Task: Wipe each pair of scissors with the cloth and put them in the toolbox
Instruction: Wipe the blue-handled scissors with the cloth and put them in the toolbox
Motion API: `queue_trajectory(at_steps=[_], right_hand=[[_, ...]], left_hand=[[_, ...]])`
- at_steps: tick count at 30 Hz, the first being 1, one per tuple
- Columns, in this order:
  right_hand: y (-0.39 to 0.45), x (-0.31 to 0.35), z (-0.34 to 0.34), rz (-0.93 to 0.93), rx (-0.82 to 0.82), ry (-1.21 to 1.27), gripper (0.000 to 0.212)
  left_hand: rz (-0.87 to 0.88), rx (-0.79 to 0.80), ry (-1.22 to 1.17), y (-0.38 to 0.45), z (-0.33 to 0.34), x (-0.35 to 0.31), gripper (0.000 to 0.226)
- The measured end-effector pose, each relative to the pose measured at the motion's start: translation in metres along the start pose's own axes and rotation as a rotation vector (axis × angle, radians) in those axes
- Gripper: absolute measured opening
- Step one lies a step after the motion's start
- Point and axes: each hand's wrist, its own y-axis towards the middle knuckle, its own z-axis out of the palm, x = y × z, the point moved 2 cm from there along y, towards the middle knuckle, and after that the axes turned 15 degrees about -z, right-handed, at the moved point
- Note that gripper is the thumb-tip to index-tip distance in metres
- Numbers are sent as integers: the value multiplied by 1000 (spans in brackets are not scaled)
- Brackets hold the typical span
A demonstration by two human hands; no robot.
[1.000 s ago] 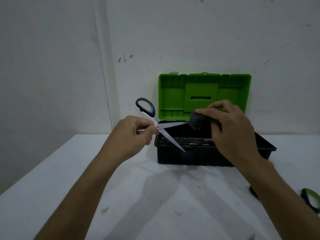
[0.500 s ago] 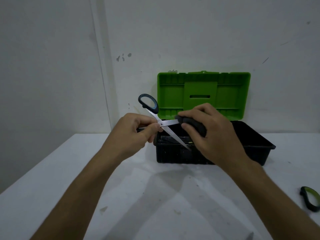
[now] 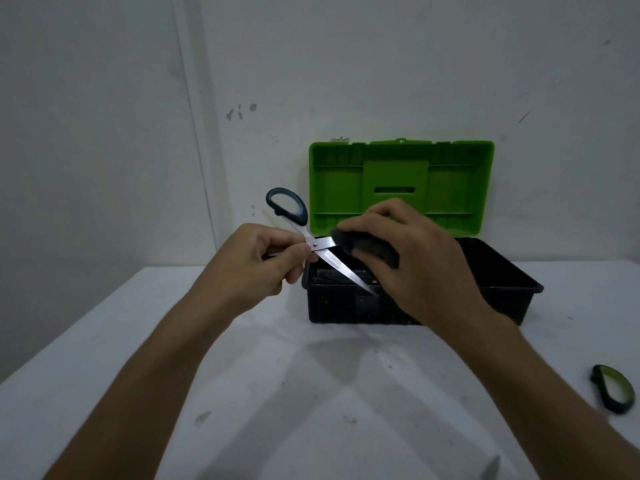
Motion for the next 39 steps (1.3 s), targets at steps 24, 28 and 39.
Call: queue_trajectory(at_steps=[24, 28, 39], right_hand=[[-15, -46, -37, 209, -209, -53, 30], [-8, -37, -46, 155, -249, 42, 31], [-4, -14, -18, 38, -95, 160, 31]], left_hand=[[141, -269, 205, 3, -1, 4, 12], [206, -410, 371, 5, 7, 11, 12], [291, -500, 549, 9, 27, 18, 18]])
